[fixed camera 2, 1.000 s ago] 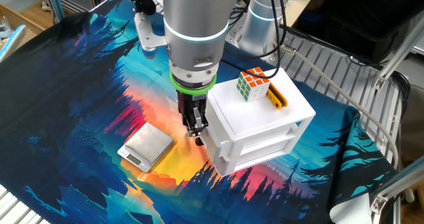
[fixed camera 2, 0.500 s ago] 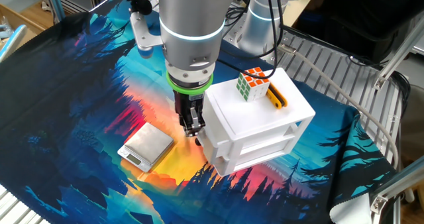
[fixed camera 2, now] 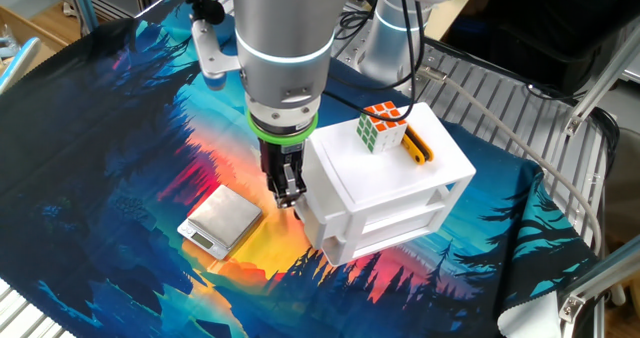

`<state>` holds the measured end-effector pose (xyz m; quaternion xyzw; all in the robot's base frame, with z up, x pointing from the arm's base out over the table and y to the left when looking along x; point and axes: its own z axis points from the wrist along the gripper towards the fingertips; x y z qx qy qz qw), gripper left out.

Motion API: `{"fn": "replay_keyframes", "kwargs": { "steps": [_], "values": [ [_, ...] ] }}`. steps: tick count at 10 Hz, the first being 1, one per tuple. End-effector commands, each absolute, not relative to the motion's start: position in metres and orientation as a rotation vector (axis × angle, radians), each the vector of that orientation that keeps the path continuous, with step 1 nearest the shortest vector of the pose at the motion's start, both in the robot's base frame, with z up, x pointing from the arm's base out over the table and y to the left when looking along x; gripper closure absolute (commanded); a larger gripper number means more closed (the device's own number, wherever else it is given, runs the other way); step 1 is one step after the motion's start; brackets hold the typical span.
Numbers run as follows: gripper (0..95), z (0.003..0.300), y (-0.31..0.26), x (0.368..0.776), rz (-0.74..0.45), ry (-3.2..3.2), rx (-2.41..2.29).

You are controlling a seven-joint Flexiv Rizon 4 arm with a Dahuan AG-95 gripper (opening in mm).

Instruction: Grasp the handle and open the drawer

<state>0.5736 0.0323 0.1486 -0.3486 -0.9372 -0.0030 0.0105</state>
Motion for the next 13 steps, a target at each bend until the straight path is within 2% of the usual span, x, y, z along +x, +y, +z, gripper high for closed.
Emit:
{"fn": "replay_keyframes", "kwargs": {
  "steps": [1,13],
  "values": [
    [95.0,0.149,0.031,0.576,-0.01,-2.925,-1.081],
    [95.0,0.149,0.022,0.586,-0.011,-2.921,-1.074]
  ]
}}
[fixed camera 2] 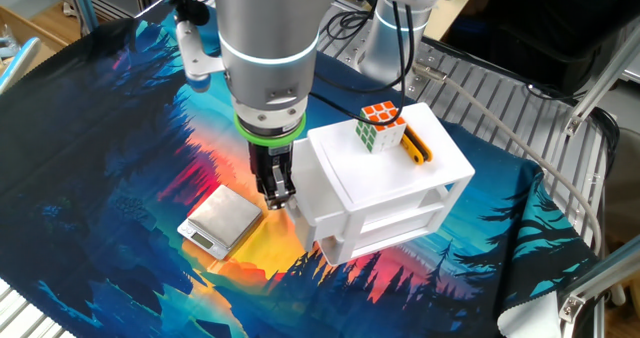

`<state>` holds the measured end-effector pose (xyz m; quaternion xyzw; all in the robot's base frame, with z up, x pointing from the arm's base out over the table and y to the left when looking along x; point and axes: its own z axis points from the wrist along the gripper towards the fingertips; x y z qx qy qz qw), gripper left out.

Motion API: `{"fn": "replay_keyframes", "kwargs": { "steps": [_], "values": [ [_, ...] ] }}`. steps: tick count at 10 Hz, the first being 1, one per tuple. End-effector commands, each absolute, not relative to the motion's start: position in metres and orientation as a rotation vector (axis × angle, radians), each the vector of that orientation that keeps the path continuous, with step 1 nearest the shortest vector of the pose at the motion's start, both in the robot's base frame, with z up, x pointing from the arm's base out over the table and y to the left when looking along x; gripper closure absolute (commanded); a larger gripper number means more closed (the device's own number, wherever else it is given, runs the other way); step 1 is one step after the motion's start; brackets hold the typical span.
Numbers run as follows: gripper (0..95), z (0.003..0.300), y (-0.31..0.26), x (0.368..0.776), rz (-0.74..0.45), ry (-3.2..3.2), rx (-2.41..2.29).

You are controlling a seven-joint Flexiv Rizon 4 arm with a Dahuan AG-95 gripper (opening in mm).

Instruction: Grasp the handle and open the drawer

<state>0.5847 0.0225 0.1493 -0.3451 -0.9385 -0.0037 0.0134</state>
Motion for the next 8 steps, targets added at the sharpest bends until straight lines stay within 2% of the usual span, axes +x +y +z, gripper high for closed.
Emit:
{"fn": "replay_keyframes", "kwargs": {
  "steps": [1,8],
  "values": [
    [95.0,0.1482,0.0224,0.5867,-0.011,-2.922,-1.075],
    [95.0,0.1466,0.0154,0.5932,-0.025,-2.919,-1.053]
  ]
}}
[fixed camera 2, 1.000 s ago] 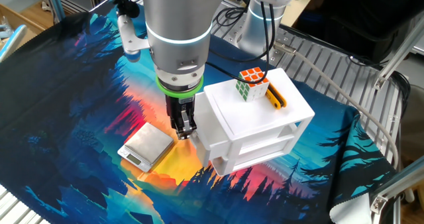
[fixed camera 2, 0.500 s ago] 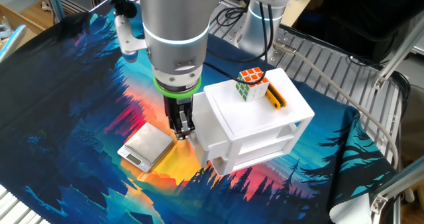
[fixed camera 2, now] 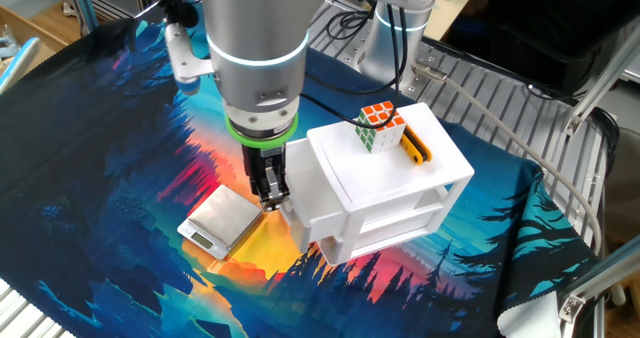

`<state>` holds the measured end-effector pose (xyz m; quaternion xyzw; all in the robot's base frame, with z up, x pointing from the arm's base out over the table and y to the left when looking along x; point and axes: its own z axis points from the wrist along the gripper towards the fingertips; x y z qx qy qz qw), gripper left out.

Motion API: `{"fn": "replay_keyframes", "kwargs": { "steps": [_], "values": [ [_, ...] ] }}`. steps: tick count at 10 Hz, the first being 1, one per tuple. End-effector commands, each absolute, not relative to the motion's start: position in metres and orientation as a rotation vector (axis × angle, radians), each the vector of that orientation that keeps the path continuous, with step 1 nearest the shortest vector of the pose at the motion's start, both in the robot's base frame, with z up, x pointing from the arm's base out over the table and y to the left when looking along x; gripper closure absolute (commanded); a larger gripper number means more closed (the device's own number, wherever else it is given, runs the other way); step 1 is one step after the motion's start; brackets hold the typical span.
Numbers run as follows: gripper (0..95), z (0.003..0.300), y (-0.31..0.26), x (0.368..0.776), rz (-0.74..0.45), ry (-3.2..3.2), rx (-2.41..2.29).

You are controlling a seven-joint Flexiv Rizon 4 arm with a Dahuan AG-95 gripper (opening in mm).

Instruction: Grasp the handle and open the drawer

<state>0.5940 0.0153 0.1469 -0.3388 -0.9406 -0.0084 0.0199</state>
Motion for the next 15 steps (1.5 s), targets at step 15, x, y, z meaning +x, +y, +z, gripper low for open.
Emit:
{"fn": "replay_keyframes", "kwargs": {
  "steps": [15],
  "values": [
    [95.0,0.148,0.0,0.611,-0.016,-2.927,-1.032]
  ]
}}
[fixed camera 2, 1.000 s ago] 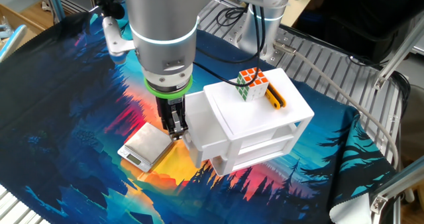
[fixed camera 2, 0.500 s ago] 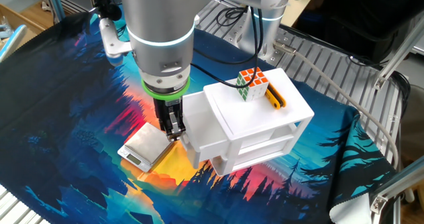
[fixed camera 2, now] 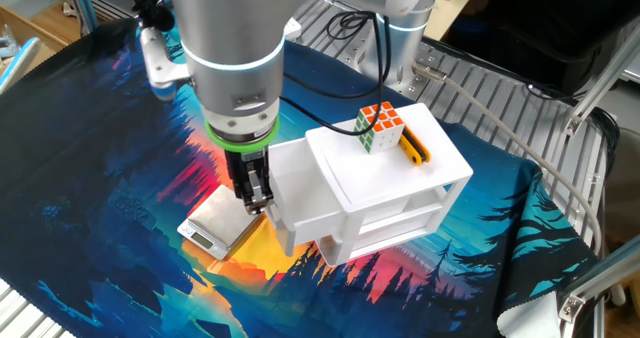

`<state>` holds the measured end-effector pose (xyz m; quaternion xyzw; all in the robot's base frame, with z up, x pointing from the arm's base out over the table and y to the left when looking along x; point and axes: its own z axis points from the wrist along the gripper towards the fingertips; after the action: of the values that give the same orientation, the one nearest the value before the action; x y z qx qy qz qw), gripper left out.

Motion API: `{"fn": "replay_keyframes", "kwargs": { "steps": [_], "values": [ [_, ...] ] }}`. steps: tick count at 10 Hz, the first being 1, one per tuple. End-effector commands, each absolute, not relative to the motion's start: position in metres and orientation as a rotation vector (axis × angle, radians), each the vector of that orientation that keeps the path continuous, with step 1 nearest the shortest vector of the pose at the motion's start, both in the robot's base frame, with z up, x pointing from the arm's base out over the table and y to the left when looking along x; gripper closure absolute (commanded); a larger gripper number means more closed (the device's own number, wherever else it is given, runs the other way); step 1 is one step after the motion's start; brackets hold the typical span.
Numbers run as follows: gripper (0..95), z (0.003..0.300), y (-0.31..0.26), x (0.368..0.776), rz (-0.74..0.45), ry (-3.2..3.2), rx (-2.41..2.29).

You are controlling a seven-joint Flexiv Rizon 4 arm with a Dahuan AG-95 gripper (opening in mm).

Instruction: Grasp the handle and open the drawer

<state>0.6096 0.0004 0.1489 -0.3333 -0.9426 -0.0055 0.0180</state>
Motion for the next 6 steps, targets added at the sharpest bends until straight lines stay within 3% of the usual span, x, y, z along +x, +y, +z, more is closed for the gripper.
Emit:
{"fn": "replay_keyframes", "kwargs": {
  "steps": [1,6],
  "values": [
    [95.0,0.1483,-0.0015,0.613,-0.017,-2.927,-1.028],
    [95.0,0.1449,-0.0081,0.6187,-0.022,-2.937,-1.013]
  ]
}}
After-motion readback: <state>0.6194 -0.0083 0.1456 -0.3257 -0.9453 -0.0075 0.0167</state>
